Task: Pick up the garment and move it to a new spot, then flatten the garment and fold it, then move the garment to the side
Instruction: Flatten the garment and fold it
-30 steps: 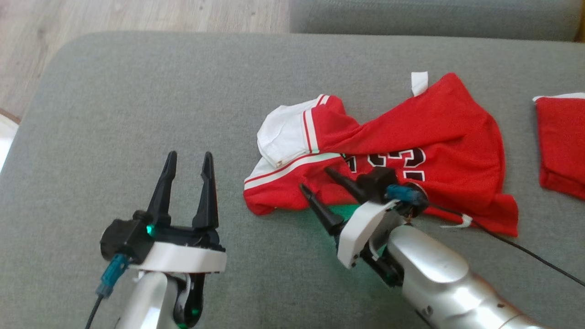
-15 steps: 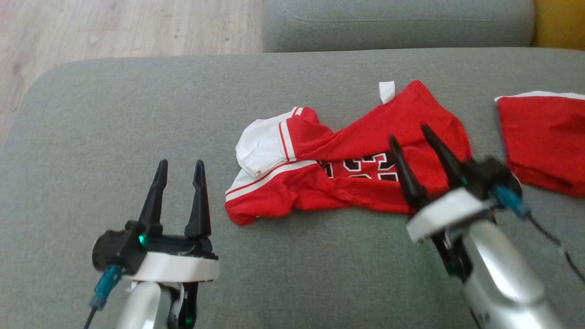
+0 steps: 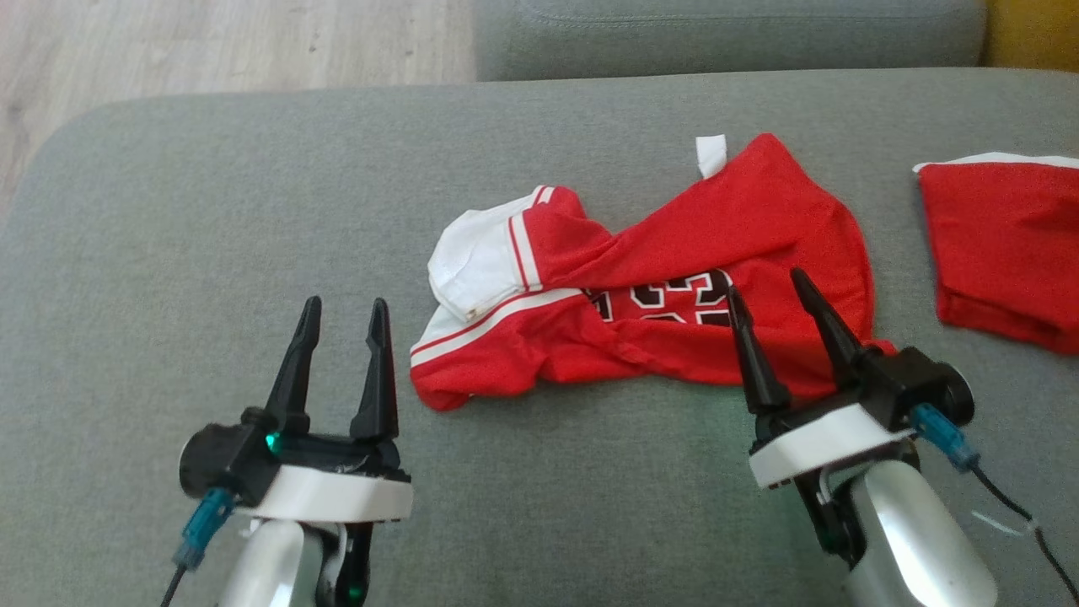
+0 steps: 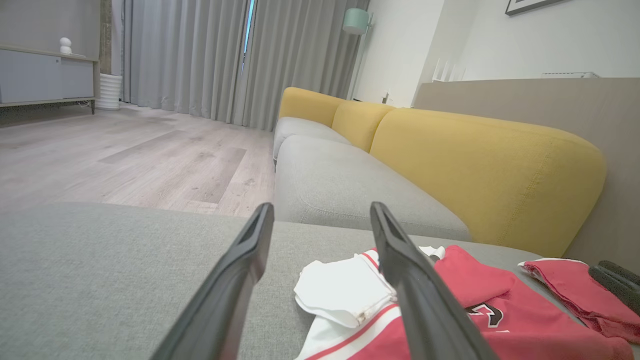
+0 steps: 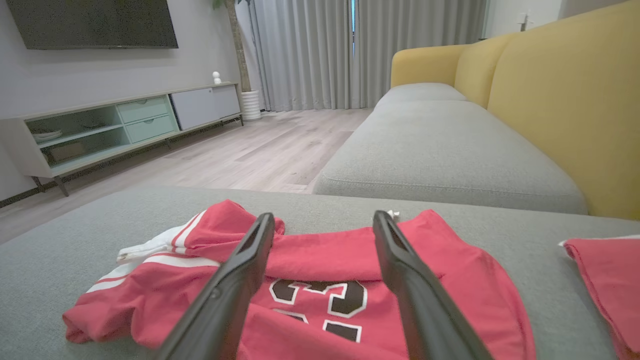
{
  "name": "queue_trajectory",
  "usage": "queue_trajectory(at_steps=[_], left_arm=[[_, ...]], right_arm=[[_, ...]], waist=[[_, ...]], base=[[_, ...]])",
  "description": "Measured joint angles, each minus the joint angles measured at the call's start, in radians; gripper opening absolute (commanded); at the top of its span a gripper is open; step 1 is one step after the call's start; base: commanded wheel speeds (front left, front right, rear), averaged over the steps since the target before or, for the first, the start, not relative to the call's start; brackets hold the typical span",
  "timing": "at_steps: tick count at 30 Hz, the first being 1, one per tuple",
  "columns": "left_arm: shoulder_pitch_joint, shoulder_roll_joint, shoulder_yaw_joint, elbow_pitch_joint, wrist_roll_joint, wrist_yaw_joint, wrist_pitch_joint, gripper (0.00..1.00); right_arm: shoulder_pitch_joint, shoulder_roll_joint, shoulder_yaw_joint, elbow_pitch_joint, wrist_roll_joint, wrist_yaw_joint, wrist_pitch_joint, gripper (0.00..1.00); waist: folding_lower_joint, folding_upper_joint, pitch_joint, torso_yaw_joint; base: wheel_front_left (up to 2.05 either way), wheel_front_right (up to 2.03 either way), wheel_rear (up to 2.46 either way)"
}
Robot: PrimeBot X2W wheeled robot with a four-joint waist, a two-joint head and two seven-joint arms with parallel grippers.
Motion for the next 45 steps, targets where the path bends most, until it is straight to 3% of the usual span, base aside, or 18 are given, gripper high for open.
queue_trajectory(at_steps=[11,17,25,30,44,45], left_arm=[[-0.013,0.0,-0.025,0.007,-0.018,0.0,0.0,1.0],[-0.023,0.0,-0.044,0.012,-0.028,0.002,0.0,1.0],[-0.056,0.0,-0.09,0.012,-0.063,0.011,0.0,1.0],[-0.058,0.0,-0.114,0.014,-0.079,0.023,0.0,1.0],[-0.075,-0.001,-0.123,0.013,-0.088,0.035,0.0,1.0],[-0.075,-0.001,-0.123,0.013,-0.088,0.035,0.0,1.0]], right_arm=[[-0.119,-0.004,0.101,0.019,-0.043,0.0,0.007,1.0],[-0.243,-0.037,0.235,0.081,-0.05,0.0,0.072,1.0],[-0.405,-0.11,0.497,0.25,0.051,0.0,0.21,1.0],[-0.491,-0.155,0.617,0.339,0.114,0.0,0.221,1.0],[-0.613,-0.157,0.809,0.514,0.185,0.0,0.198,1.0],[-0.618,-0.156,0.812,0.522,0.193,0.0,0.197,0.49]], waist=[[0.0001,0.0,0.026,0.079],[0.0,0.0,0.045,0.131],[0.0001,-0.0001,0.084,0.212],[0.0001,0.0,0.105,0.258],[0.0001,0.0,0.134,0.304],[0.0,0.0,0.135,0.303]], base=[[0.0,0.0,0.0],[0.0,0.0,0.0],[0.0,0.0,0.0],[0.0,0.0,0.0],[0.0,0.0,0.0],[0.0,0.0,0.0]])
